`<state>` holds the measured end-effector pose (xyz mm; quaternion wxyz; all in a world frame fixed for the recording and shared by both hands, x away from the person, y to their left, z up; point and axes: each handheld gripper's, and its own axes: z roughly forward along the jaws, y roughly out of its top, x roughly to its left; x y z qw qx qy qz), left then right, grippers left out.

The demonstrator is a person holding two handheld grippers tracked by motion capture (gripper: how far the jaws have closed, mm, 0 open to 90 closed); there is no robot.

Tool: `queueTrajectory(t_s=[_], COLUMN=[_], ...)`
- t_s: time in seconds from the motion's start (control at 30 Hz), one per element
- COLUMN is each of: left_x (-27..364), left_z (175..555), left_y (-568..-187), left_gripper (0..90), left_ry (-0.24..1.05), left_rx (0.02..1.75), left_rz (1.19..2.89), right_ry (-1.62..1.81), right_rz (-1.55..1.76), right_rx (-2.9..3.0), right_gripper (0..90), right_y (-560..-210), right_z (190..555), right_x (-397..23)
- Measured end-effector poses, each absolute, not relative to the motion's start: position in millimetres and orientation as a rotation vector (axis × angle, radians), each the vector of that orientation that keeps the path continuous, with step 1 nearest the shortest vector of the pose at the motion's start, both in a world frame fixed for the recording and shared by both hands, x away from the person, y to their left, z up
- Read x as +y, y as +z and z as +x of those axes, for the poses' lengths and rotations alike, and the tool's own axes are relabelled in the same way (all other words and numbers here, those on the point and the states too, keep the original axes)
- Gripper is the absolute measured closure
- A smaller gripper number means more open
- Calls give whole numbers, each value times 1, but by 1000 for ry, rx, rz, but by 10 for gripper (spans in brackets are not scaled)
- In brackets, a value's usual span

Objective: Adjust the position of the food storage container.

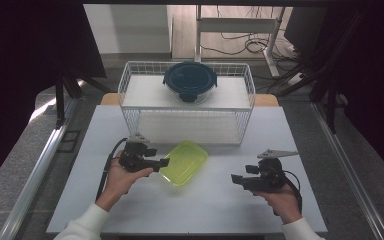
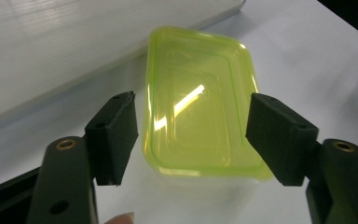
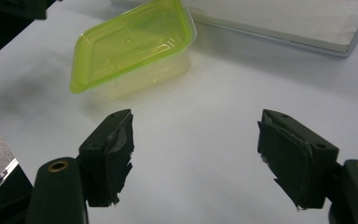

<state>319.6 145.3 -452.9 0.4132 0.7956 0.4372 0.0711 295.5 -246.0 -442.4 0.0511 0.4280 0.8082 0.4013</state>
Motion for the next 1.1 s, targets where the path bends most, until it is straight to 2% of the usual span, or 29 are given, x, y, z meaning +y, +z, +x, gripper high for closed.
queueTrajectory(t_s=[0.07,0.1,0.13,0.4,0.47,0.5,0.57,0.63,0.9,1.1], left_x=[140,138,136,126,124,124,123,122,116,106], left_z=[328,331,335,366,372,376,381,385,403,414], left_y=[-453,-453,-452,-459,-462,-463,-465,-469,-483,-488], left_gripper=[453,453,498,606,719,719,849,885,900,900], left_ry=[184,191,205,242,237,232,209,207,249,231], left_rx=[1107,1106,1103,1125,1120,1124,1122,1110,1111,1076], left_rz=[1999,2007,2022,2051,2064,2073,2076,2097,2174,2212], right_ry=[1227,1227,1230,1226,1226,1226,1226,1222,1214,1201], right_rz=[1307,1307,1305,1298,1306,1306,1320,1331,1343,1346], right_rx=[2454,2454,2452,2463,2465,2465,2469,2472,2473,2477], right_gripper=[266,266,266,267,267,267,267,267,267,267], right_y=[-442,-442,-441,-444,-445,-445,-448,-450,-452,-453], right_z=[295,295,296,298,299,299,300,300,303,304], right_x=[-247,-247,-247,-246,-247,-247,-248,-248,-250,-248])
